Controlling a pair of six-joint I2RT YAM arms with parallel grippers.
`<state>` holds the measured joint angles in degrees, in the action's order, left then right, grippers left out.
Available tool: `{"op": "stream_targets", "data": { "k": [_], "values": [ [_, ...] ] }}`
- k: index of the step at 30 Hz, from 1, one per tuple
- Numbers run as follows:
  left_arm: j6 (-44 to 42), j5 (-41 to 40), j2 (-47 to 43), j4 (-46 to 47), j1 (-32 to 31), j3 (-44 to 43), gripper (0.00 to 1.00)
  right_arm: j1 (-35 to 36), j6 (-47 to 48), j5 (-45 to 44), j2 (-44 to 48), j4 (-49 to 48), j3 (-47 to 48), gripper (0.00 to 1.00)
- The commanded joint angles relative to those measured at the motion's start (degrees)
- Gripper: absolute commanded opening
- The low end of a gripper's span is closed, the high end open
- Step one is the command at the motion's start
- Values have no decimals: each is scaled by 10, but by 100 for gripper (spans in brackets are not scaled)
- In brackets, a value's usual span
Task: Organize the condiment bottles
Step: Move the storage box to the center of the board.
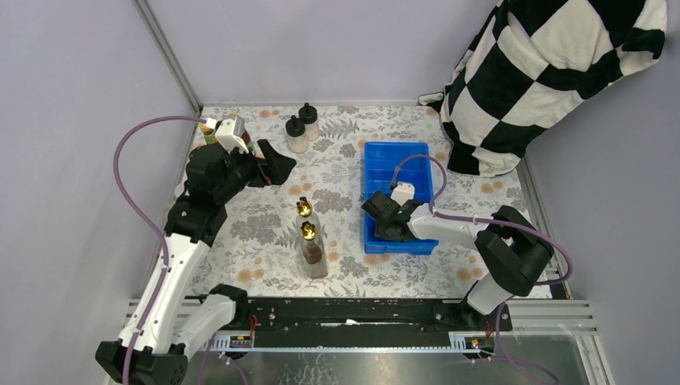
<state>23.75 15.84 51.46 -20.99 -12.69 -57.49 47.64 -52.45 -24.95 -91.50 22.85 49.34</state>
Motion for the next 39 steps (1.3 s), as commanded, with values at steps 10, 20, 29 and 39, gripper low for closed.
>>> {"op": "stream_targets", "data": {
  "k": [10, 20, 29, 39],
  "values": [
    [19, -3, -30, -6, 3, 31, 99, 67, -34, -50, -19, 51, -27, 55],
    [29, -6, -35, 1, 3, 43, 99, 126, -48, -60, -30, 66, -38, 56],
    [31, -11, -38, 0, 3, 47, 99, 194, -75, -81, -38, 103, -20, 57],
    [35, -12, -43, 0, 2, 48, 99, 230, -82, -99, -55, 123, 3, 58]
  ]
}}
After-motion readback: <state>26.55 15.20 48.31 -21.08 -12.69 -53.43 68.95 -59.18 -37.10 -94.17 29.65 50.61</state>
